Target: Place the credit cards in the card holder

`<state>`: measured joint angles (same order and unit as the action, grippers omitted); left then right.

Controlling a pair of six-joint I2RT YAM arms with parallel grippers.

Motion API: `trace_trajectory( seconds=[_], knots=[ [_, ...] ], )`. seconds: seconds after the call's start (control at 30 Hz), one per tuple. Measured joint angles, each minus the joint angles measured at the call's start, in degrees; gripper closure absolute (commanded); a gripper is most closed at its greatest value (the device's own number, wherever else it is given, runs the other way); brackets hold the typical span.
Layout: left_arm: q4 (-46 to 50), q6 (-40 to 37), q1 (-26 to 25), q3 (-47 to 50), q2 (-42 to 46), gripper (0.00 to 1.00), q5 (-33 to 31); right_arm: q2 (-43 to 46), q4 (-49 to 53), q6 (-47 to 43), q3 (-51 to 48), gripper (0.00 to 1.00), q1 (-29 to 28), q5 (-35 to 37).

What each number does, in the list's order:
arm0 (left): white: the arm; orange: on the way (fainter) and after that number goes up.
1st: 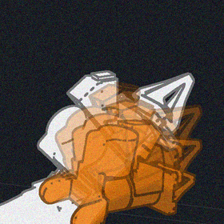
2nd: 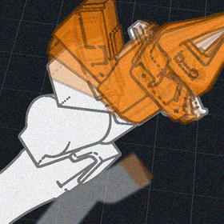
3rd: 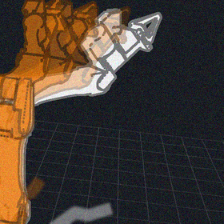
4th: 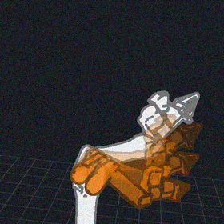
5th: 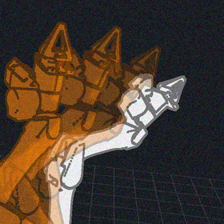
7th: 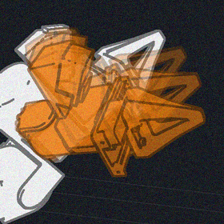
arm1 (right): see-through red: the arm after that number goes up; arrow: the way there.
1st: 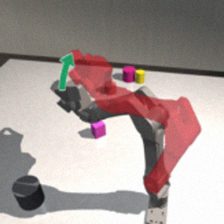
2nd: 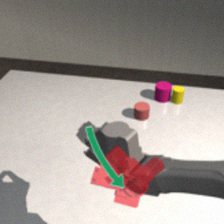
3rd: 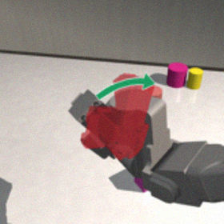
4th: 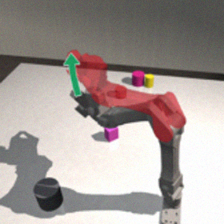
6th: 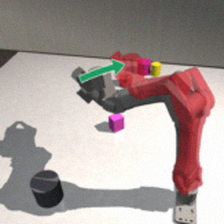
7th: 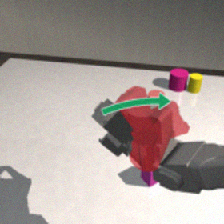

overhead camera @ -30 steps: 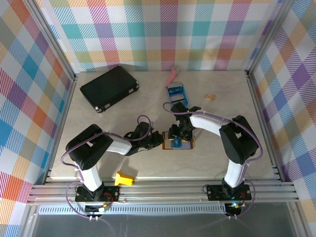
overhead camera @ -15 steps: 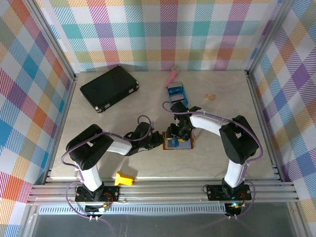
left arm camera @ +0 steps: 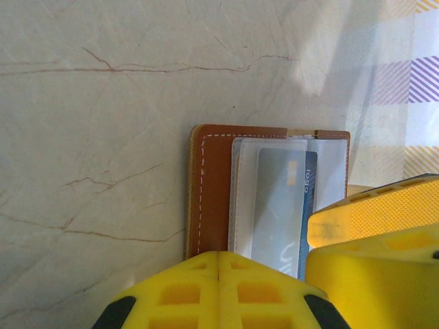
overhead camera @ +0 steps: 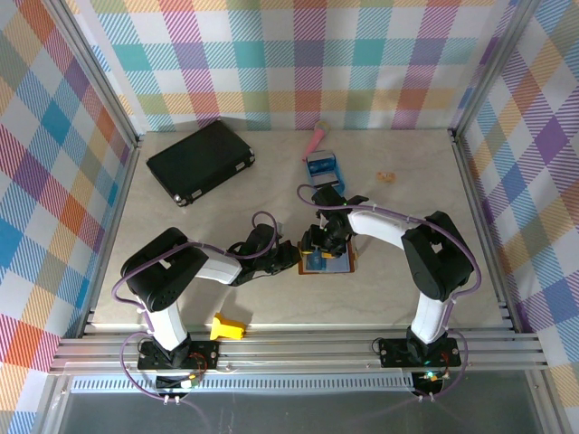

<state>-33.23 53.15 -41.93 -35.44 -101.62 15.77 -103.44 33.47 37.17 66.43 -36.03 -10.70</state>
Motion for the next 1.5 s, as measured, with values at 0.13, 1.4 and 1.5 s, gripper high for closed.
trace_trajectory(
  seconds=[0.13, 1.4, 1.5],
  knots=[
    [0.00, 0.00, 0.00, 0.00, -0.02, 1.00, 0.00, 0.42, 1.33, -0.42, 0.00, 0.44, 0.00, 1.99],
    [-0.17, 0.20, 0.00, 0.00, -0.15, 1.00, 0.02, -0.81, 1.68, -2.10, 0.17, 0.51, 0.04, 0.15],
    [-0.20, 0.20, 0.00, 0.00, -0.15, 1.00, 0.02, -0.83, 1.44, -2.12, 0.22, 0.52, 0.04, -0.33]
  ],
)
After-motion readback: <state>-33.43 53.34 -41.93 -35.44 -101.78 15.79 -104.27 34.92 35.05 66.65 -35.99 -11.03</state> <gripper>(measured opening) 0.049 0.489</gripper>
